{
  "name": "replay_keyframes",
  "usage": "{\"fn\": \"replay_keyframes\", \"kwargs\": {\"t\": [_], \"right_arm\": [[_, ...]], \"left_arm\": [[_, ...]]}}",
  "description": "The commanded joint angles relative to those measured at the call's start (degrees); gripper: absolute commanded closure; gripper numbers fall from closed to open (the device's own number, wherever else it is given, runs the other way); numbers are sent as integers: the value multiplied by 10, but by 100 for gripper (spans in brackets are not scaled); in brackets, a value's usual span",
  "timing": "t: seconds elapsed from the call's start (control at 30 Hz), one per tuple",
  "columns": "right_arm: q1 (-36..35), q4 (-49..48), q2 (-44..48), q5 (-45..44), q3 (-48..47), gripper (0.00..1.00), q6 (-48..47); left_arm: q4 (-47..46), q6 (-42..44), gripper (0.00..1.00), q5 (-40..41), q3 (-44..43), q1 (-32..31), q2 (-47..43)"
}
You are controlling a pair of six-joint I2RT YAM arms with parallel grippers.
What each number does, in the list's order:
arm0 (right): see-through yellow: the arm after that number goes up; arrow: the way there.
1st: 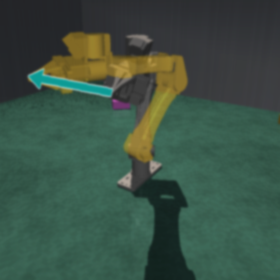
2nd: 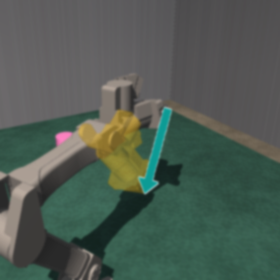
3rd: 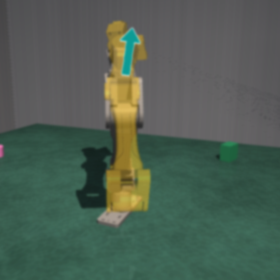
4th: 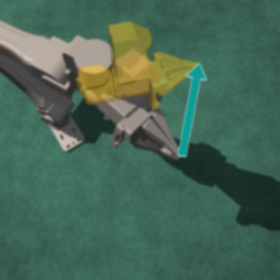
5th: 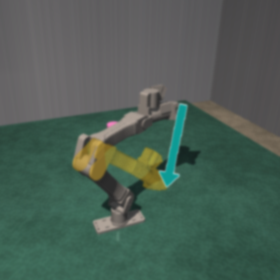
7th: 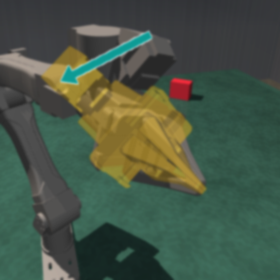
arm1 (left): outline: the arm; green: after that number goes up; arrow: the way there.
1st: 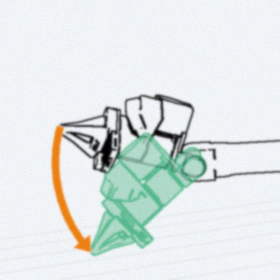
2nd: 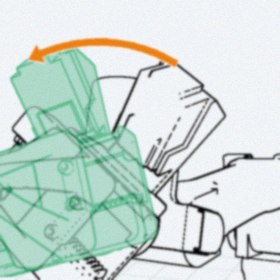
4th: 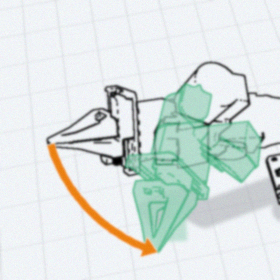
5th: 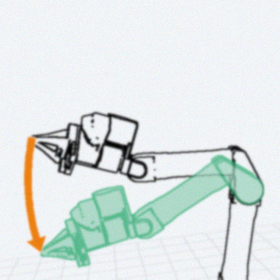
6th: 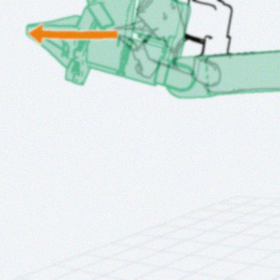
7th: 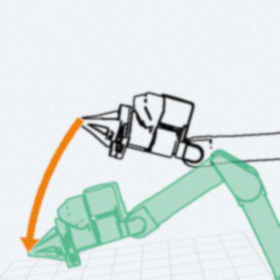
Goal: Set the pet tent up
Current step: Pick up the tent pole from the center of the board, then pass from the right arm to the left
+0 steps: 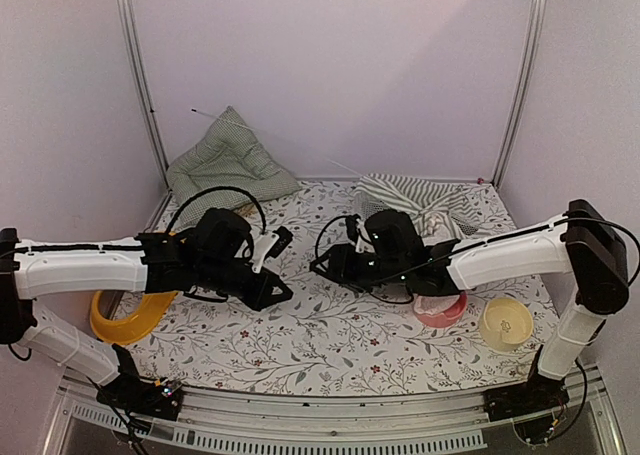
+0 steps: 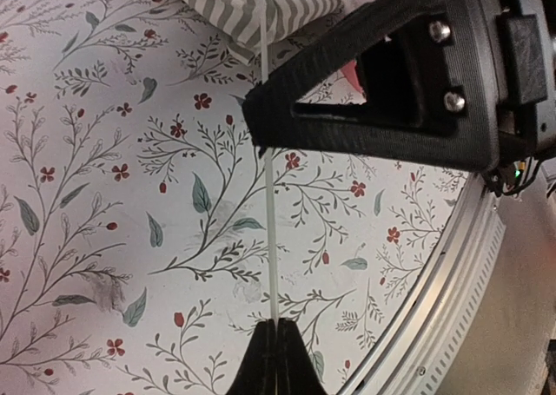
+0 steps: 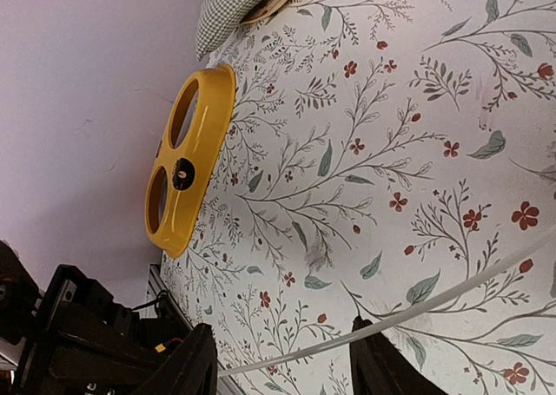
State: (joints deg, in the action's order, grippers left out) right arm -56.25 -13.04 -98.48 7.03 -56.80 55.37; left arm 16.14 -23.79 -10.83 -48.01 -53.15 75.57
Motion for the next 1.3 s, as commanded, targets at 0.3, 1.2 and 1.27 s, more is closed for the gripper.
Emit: {"fn": "replay_keyframes", "kwargs": {"t": [0.3, 1.2, 1.27], "right_arm": [[11, -49, -24, -9, -44, 100, 30], [42, -22, -22, -8, -97, 100, -33], [43, -22, -22, -7, -98, 100, -32]], "left_arm": [[5, 2, 88, -6, -13, -5, -15], [132, -154, 52, -32, 120, -125, -191], [130, -159, 55, -35, 124, -135, -185]]}}
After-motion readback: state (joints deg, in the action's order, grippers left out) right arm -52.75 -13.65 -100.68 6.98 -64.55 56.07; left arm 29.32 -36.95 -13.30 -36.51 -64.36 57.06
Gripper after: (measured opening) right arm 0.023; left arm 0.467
